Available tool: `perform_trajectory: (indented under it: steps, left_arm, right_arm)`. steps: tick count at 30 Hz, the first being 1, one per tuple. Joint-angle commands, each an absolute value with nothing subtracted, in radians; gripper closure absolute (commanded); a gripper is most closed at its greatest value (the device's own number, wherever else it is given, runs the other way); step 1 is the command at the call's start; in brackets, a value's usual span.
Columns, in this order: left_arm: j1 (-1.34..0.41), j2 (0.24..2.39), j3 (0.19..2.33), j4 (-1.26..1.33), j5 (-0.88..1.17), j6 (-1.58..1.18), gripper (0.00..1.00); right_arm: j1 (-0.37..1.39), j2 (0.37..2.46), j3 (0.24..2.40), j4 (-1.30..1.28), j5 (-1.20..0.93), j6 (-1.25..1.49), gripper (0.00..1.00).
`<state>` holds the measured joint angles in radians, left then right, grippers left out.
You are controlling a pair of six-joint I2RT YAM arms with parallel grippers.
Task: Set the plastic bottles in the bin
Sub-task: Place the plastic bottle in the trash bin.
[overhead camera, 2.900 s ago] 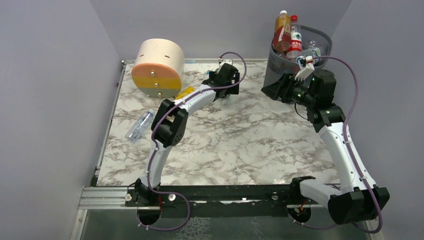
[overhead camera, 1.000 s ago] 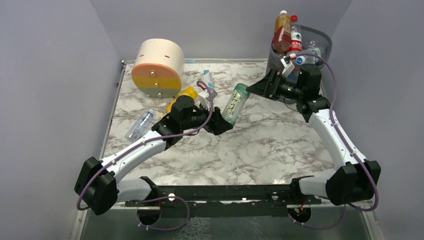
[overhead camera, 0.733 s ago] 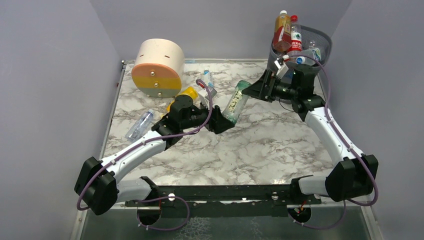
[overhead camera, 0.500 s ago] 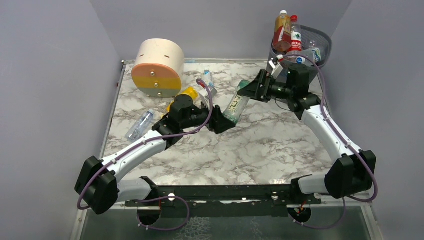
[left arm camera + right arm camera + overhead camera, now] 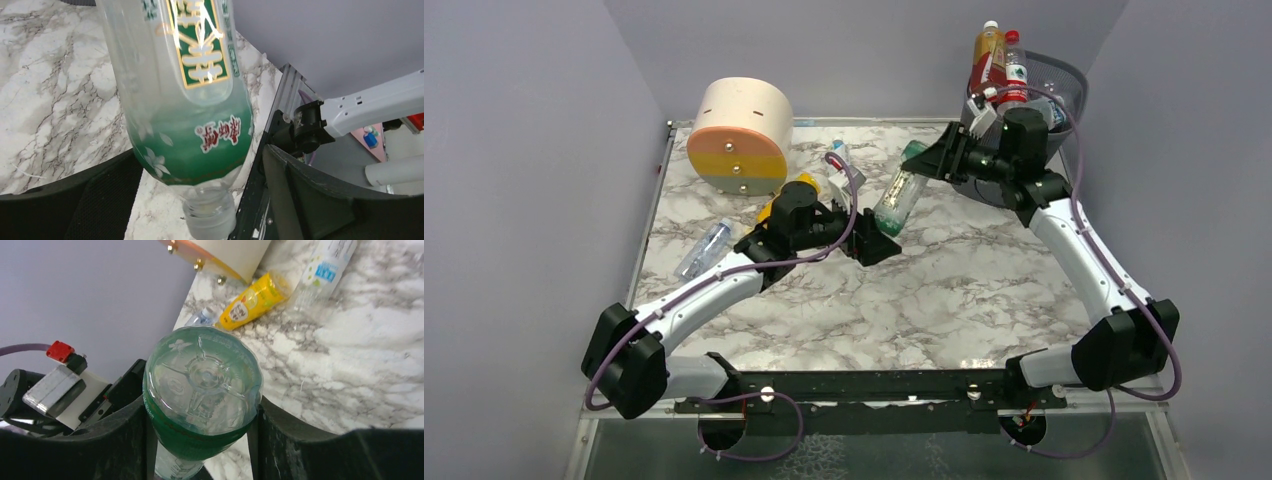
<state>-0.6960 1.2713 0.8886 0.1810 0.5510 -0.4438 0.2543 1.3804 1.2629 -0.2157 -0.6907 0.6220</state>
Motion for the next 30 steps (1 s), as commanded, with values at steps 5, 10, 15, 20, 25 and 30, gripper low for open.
perform_trajectory:
  steps: [5, 10, 15, 20, 25, 30]
  left_arm:
    - [-0.658, 1.165, 1.026, -0.047, 0.46, -0.343, 0.01]
    - [-0.589, 1.074, 1.051, -0.184, 0.448, -0.327, 0.01]
    - [-0.551, 0.973, 0.986, -0.266, 0.434, -0.312, 0.01]
    - [-0.545, 0.918, 0.909, -0.275, 0.435, -0.335, 0.01]
    - [-0.544, 0.892, 0.895, -0.299, 0.437, -0.324, 0.01]
    - [-0.542, 0.887, 0.889, -0.306, 0.447, -0.304, 0.01]
  right_arm:
    - [0.259, 1.399, 1.505, -0.379, -0.442, 0.479, 0.58]
    - [0.258, 1.441, 1.738, -0.484, -0.238, 0.404, 0.58]
    - [0.258, 1.49, 1.942, -0.486, 0.099, 0.338, 0.57]
    - [0.258, 1.447, 1.89, -0.238, 0.435, 0.305, 0.57]
    - [0.251, 1.5, 1.905, 0.015, 0.651, 0.174, 0.57]
    - [0.214, 1.611, 1.976, 0.138, 0.745, 0.014, 0.56]
